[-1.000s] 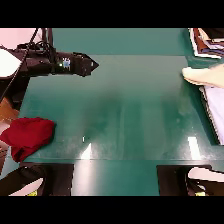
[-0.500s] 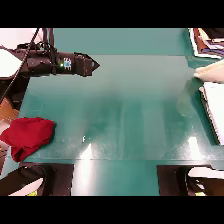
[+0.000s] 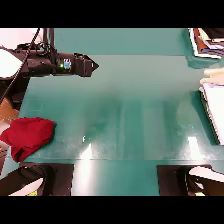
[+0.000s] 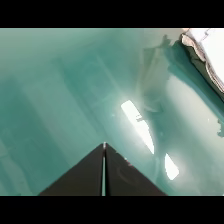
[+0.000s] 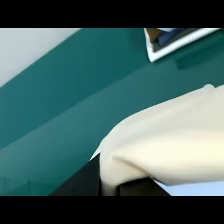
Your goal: Fold the shirts.
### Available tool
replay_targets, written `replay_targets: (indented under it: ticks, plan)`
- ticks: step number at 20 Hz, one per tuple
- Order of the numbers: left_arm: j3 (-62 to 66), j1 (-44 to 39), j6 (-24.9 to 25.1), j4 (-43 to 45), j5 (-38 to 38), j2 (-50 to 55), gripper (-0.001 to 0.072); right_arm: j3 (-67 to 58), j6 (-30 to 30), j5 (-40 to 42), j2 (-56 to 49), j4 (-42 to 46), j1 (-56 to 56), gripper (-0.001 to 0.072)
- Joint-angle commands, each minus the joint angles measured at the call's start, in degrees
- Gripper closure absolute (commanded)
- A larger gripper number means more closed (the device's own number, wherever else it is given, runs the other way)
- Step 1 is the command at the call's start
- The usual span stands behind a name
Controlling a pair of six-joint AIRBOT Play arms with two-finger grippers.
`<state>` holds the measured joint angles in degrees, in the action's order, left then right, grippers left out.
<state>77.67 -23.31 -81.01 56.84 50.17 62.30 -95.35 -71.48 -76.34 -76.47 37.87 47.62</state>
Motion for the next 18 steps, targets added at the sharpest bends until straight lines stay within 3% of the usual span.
replay_targets:
  ticks: [1,5,8,10,12,14,18]
  plan:
    - [0.0,0.0,0.1,0.2,0.4,0.0,0.0682,10.6,-1.0,-1.7,7.0,9.9,5.7,0.0696]
    - [0.0,0.0,0.5,0.2,0.5,0.0,0.0682,21.6,-1.0,-3.8,13.5,20.1,13.0,0.0689]
    - [0.0,0.0,0.5,0.2,0.4,0.0,0.0682,27.6,-1.1,-4.3,17.6,29.0,17.0,0.0406]
    - [0.0,0.0,0.5,0.2,0.4,0.0,0.0682,29.8,-1.1,-3.5,19.3,31.2,19.6,0.018]
    - [0.0,0.0,0.5,0.2,0.4,0.0,0.0682,29.9,-1.3,-2.6,20.2,28.4,21.1,0.0178]
    - [0.0,0.0,0.5,0.1,0.5,0.0,0.0682,30.0,-1.4,-0.3,21.1,20.0,20.0,0.0178]
    - [0.0,0.0,0.4,0.1,0.5,0.0,0.0682,30.0,-1.4,1.2,21.4,2.6,6.7,0.0179]
